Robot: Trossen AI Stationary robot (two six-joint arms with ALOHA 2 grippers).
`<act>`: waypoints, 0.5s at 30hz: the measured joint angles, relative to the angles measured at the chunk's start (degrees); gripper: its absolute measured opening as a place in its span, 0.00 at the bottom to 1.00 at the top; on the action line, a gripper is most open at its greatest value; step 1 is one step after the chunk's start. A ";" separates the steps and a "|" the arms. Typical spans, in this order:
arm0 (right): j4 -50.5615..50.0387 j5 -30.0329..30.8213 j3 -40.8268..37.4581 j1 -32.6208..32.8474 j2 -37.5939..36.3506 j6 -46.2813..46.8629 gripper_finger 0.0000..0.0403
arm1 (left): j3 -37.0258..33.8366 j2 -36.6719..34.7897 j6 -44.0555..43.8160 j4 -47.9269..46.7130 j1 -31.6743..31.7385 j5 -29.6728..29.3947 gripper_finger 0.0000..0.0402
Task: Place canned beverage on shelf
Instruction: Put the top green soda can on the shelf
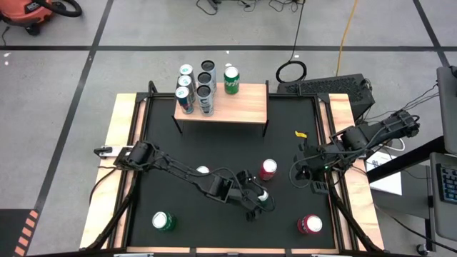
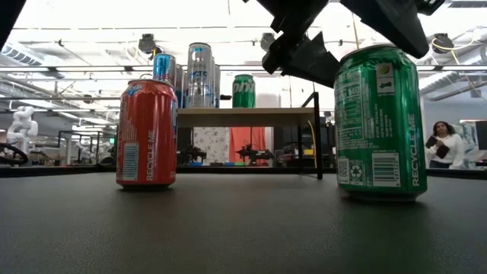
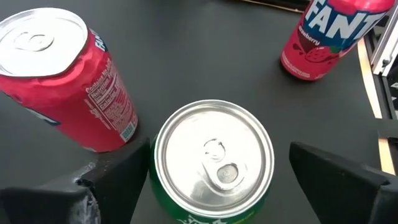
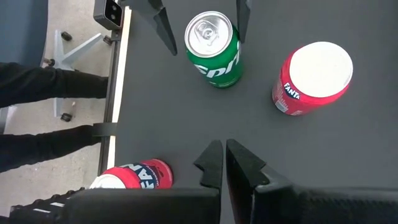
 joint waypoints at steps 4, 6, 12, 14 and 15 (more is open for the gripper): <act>0.00 0.01 0.00 0.00 0.00 0.02 0.00 | 0.00 0.00 0.54 -0.29 0.09 -0.10 0.89; 0.01 0.02 0.00 0.00 0.00 0.02 0.00 | 0.00 0.00 0.99 -0.47 0.30 -0.22 0.86; 0.77 0.03 0.00 0.00 0.00 0.44 0.00 | 0.00 0.00 1.50 -0.65 1.12 0.35 0.79; 0.84 0.03 0.00 0.00 0.00 0.87 0.00 | 0.00 0.00 1.50 -0.73 1.37 0.67 0.77; 0.83 0.03 0.00 0.00 0.00 1.05 0.00 | 0.00 0.00 1.63 -0.73 1.55 1.17 0.76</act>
